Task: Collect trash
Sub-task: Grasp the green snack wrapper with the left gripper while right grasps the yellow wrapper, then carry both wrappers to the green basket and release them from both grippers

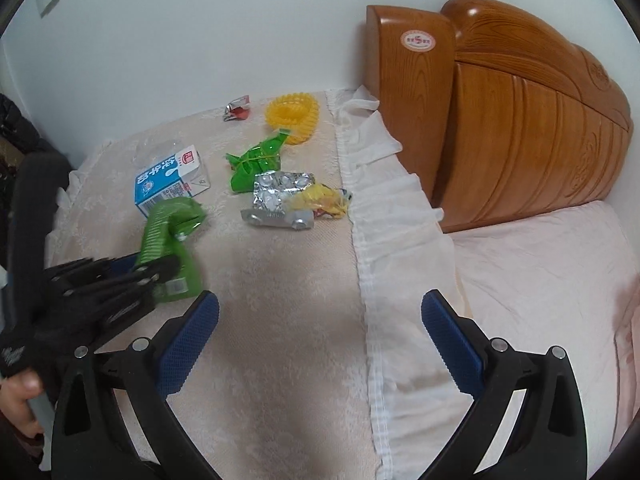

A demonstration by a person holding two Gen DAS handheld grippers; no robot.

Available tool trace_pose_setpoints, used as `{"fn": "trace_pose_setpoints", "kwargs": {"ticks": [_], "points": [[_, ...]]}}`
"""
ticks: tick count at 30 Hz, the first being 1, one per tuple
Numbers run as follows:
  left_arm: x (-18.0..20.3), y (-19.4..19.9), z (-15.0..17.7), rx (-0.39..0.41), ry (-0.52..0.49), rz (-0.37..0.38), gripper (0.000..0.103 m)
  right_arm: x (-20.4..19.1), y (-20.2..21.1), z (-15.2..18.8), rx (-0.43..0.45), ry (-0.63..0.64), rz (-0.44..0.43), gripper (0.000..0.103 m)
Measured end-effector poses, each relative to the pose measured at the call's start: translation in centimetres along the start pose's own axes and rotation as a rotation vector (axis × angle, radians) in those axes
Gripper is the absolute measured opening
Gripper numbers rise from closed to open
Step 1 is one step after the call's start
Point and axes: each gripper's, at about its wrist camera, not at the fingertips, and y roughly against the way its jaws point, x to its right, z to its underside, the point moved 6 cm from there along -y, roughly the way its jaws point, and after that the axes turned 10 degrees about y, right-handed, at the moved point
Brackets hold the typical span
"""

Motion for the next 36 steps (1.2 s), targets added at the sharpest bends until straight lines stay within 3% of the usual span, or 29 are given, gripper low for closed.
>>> {"fn": "trace_pose_setpoints", "kwargs": {"ticks": [3,7,10,12,14,21,24,28,30,33,36], "points": [[-1.4,0.6,-0.2,-0.007,0.017,0.031,0.028,1.0,-3.4,-3.0,-0.021,-0.117,-0.068,0.099],[-2.6,1.8,-0.1,0.019,-0.004,0.035,0.028,1.4,-8.5,-5.4,-0.099,-0.195,-0.087,0.088],[-3.2,2.6,0.1,0.046,-0.028,0.019,0.028,1.2,-11.5,-5.6,-0.172,-0.209,-0.079,0.064],[-3.5,3.0,0.3,0.056,-0.045,0.012,0.028,1.3,-12.2,-5.5,-0.186,-0.210,-0.059,0.041],[-3.5,3.4,0.5,0.068,-0.066,0.008,0.028,1.4,-12.0,-5.7,-0.175,-0.217,-0.074,0.028],[-0.1,5.9,2.3,0.113,-0.233,0.088,0.028,3.2,-5.8,-4.8,-0.018,-0.263,-0.089,0.027],[2.6,7.4,4.4,0.114,-0.346,0.163,0.028,4.0,-0.9,-1.6,0.045,-0.281,-0.072,0.027],[6.0,8.2,8.1,0.047,-0.447,0.250,0.028,4.4,5.1,7.0,0.045,-0.323,-0.010,0.027],[7.7,8.3,10.3,0.011,-0.486,0.274,0.028,4.4,6.8,11.9,0.006,-0.344,0.027,0.027],[10.1,8.1,13.6,-0.032,-0.533,0.267,0.028,3.9,7.6,21.8,-0.108,-0.380,0.069,0.028],[12.1,7.8,17.0,-0.090,-0.528,0.246,0.028,3.9,6.1,30.1,-0.205,-0.474,0.021,0.028]]}}
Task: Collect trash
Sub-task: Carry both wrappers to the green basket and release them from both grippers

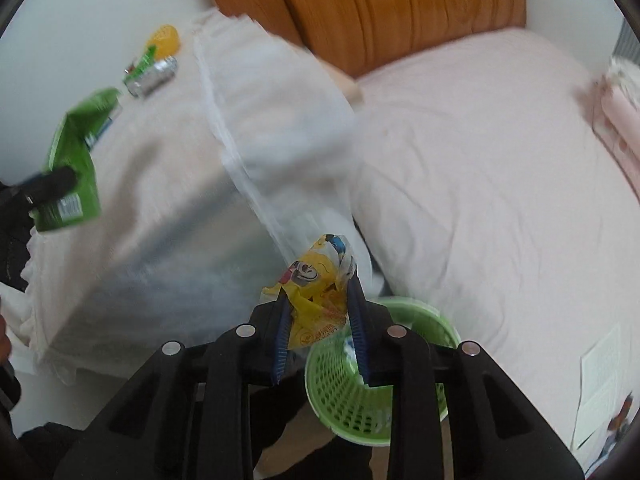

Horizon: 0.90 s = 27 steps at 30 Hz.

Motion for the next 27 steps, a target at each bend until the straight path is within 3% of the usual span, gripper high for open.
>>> {"fn": "trace_pose_setpoints", "kwargs": {"ticks": [7,8,9,11,13,17,27], "points": [[7.9,-3.3,5.7,-0.139,-0.017,-0.048,0.028,5.5,-8.8,9.3,-0.148,-0.053,-0.019,0.031],[8.9,-3.9,6.5,-0.157,-0.024,-0.056,0.028,5.9,-9.9,10.1,-0.167,-0.042,-0.022,0.040],[9.9,-4.5,7.3,-0.175,-0.028,-0.063,0.028,6.3,-10.5,10.9,-0.177,-0.027,-0.020,0.060],[11.7,-5.8,8.7,-0.218,-0.022,-0.070,0.028,6.9,-11.5,11.9,-0.191,0.021,0.003,0.070],[13.2,-7.3,9.9,-0.264,-0.008,-0.072,0.028,7.7,-10.9,12.8,-0.177,0.046,-0.003,0.073],[15.2,-10.0,11.6,-0.324,-0.003,-0.095,0.028,9.6,-8.0,13.8,-0.113,0.079,0.019,0.090],[15.8,-16.7,14.4,-0.462,0.030,-0.140,0.028,13.7,-1.1,13.5,-0.022,0.142,0.046,0.095]]}}
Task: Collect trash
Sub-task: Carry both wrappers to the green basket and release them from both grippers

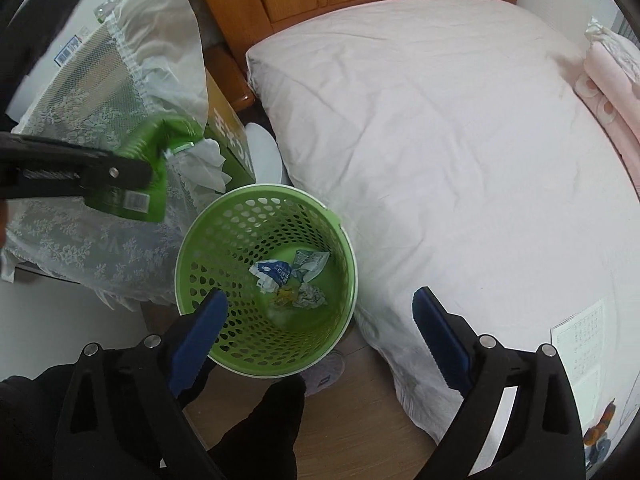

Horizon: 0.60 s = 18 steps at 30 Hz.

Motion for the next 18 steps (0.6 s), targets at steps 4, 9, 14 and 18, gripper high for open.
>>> {"fn": "trace_pose_setpoints", "kwargs": {"ticks": [4,9,14,18], "points": [[0.7,-2.7,1.1,-0.077,0.017,0.032,0.043,1.0,1.6,-0.7,0.041,-0.001,0.000,0.098],[1.4,-3.8,1.8,-0.091,0.052,0.011,0.088,1.4,2.2,-1.3,0.061,-0.019,-0.024,0.098],[0.8,-2.8,1.3,-0.077,0.097,-0.015,0.090,1.1,2.1,-1.4,0.061,-0.038,-0.037,0.098],[0.3,0.6,0.3,0.003,0.117,-0.035,0.090,0.8,2.8,-1.6,0.070,-0.043,-0.038,0.098]]}}
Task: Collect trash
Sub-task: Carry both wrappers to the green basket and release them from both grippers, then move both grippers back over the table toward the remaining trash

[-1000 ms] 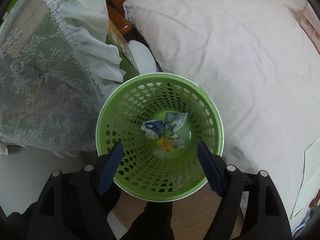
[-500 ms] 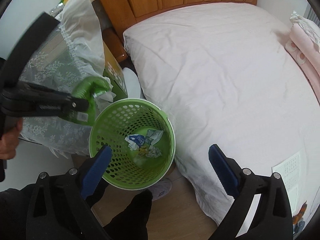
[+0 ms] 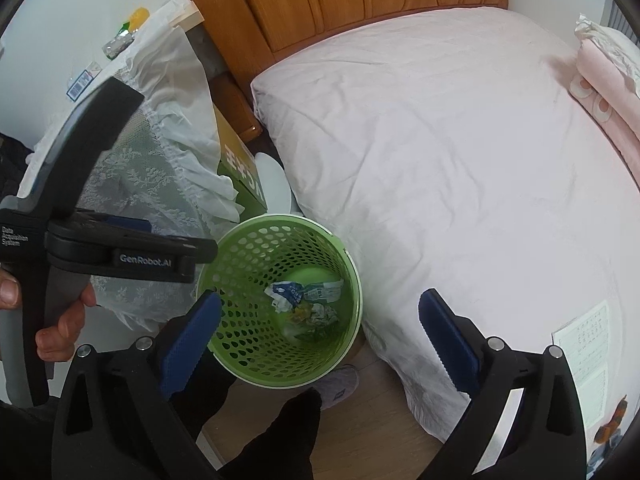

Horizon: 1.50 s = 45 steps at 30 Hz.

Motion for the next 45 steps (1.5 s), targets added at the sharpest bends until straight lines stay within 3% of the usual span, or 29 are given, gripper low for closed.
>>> {"fn": "trace_pose_setpoints", "kwargs": {"ticks": [7,11,16,21,27,32,39,45], "points": [[-0.4,10.7,-1.4,0.241,-0.033,-0.004,0.095,-0.8,3.3,-2.3,0.065,0.002,-0.004,0.098],[-2.2,17.1,-2.8,0.377,0.002,0.009,0.095,-1.4,6.6,-5.2,0.147,0.011,0.000,0.101],[-6.7,23.3,-4.7,0.512,0.063,0.050,0.095,-3.5,10.2,-9.4,0.240,0.056,0.027,0.101],[-12.3,26.9,-5.8,0.616,0.128,0.079,0.095,-7.4,12.3,-14.4,0.315,0.103,0.041,0.101],[-19.2,28.2,-7.3,0.668,0.197,0.106,0.095,-13.8,12.1,-19.6,0.337,0.179,0.019,0.101],[-25.6,27.5,-9.2,0.666,0.257,0.118,0.095,-19.1,10.3,-22.6,0.318,0.271,0.021,0.101],[-34.2,25.7,-12.6,0.683,0.305,0.086,0.095,-25.0,4.4,-27.7,0.220,0.287,-0.058,0.101],[-40.1,23.8,-16.2,0.679,0.325,0.056,0.095,-28.9,-1.4,-34.3,0.150,0.313,-0.064,0.101]]}}
